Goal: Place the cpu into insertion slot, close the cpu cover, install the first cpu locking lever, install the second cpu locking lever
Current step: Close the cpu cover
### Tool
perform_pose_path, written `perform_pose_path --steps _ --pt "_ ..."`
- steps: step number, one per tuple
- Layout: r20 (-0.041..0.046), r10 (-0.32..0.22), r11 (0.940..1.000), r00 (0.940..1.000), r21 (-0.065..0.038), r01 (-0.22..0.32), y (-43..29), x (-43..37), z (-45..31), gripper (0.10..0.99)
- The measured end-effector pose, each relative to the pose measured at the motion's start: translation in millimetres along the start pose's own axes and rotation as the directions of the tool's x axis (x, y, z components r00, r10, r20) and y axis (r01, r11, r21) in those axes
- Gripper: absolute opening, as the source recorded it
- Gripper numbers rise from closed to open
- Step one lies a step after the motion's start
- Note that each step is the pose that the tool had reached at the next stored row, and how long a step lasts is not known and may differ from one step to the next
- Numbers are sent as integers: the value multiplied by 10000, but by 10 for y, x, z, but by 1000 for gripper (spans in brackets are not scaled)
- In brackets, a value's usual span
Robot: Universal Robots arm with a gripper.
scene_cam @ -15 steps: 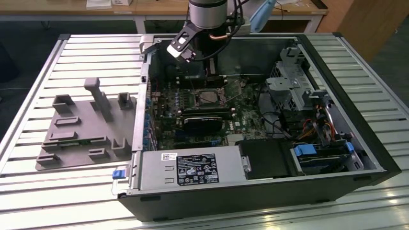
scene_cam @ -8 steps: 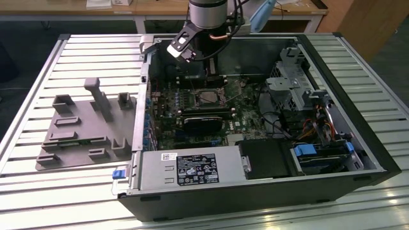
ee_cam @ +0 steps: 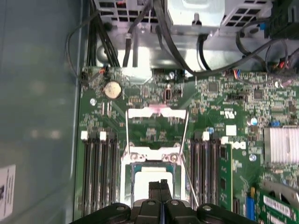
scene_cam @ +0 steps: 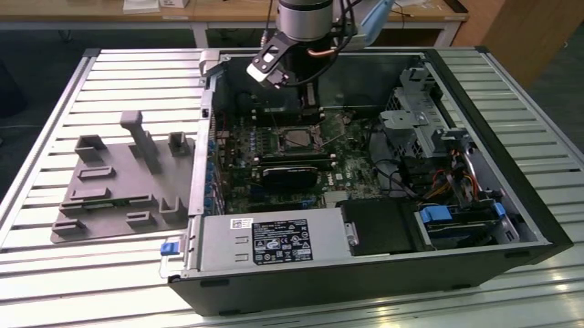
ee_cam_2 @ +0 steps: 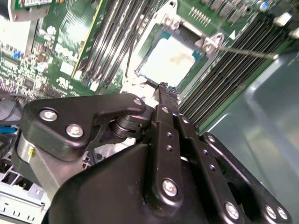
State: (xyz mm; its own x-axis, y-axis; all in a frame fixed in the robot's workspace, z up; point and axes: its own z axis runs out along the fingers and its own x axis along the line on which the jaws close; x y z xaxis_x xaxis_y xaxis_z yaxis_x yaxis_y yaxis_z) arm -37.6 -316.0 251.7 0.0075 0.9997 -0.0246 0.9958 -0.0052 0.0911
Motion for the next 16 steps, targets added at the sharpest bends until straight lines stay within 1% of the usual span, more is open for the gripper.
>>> perform_pose_path --steps 10,16 --pt "0 0 10000 10000 0 0 290 2 26 102" --pt "3 0 10000 10000 1 0 495 3 44 102"
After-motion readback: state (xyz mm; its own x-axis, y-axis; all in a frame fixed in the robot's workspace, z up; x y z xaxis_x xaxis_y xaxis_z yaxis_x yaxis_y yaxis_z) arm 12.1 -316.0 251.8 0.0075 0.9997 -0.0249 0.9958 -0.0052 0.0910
